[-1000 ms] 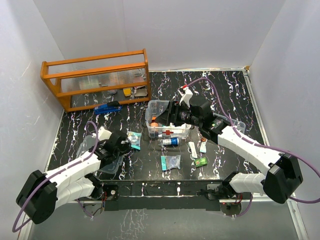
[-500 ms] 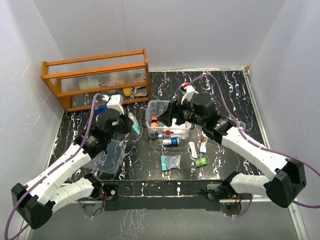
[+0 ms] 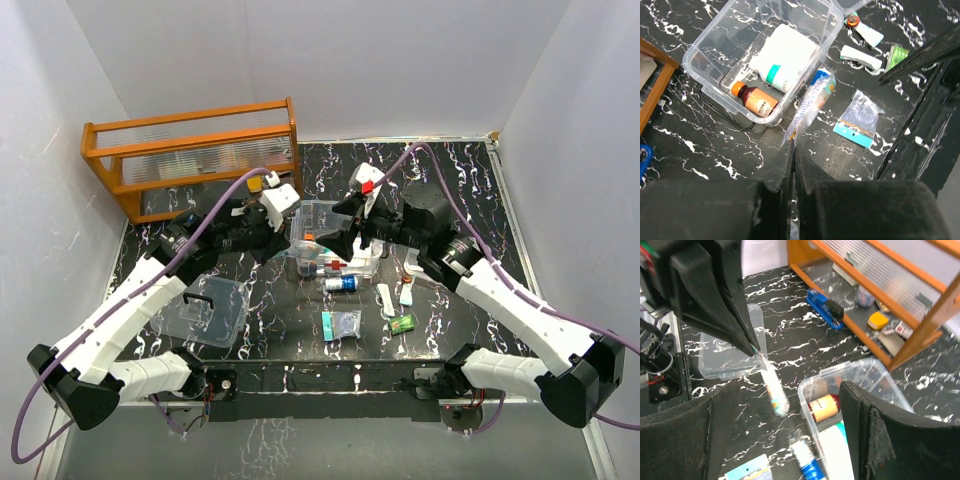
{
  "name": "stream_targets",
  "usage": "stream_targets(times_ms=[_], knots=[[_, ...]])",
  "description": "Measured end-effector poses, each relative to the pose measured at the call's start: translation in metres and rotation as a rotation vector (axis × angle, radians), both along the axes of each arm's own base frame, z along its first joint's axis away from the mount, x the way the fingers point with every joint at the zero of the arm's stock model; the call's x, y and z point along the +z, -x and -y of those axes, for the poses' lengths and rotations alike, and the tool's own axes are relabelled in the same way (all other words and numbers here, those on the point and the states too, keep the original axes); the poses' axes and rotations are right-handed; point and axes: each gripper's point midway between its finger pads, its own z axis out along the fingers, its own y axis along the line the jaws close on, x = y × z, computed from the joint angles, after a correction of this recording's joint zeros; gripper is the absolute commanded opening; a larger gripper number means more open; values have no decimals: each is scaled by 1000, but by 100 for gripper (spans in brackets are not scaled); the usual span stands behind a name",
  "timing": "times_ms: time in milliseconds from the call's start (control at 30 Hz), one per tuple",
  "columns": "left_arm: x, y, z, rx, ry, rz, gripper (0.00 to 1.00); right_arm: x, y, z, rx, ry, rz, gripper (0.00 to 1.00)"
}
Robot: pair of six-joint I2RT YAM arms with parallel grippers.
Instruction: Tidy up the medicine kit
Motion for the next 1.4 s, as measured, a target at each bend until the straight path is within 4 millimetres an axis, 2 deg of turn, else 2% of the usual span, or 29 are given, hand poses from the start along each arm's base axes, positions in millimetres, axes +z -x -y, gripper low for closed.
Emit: stream_targets(times_ms=[167,367,533,733,967,1033,1067,1133,1267,1400], knots=[[-4,3,4,-126,-68,40,0,11,6,-12,145,52,146,78],[16,5,13,-206,-37,93,0,-3,25,-21,308,88,162,79],[18,10,17,-245,-18,93,0,-9,31,-22,344,94,147,75],[21,14,20,-274,0,99,0,-23,29,-24,351,115,102,53],[23,16,22,-285,10,98,1,-47,21,-26,328,159,17,13],[23,15,22,-282,11,100,20,-49,18,-26,309,164,9,5],[23,14,22,-268,14,99,34,-49,16,-25,298,167,9,4],[23,10,20,-231,17,97,53,-50,11,-24,276,177,3,3],[24,-5,10,-82,28,106,68,-49,-7,-23,246,202,-29,1],[14,-23,-10,138,42,111,72,-53,-38,-14,205,238,-73,0]])
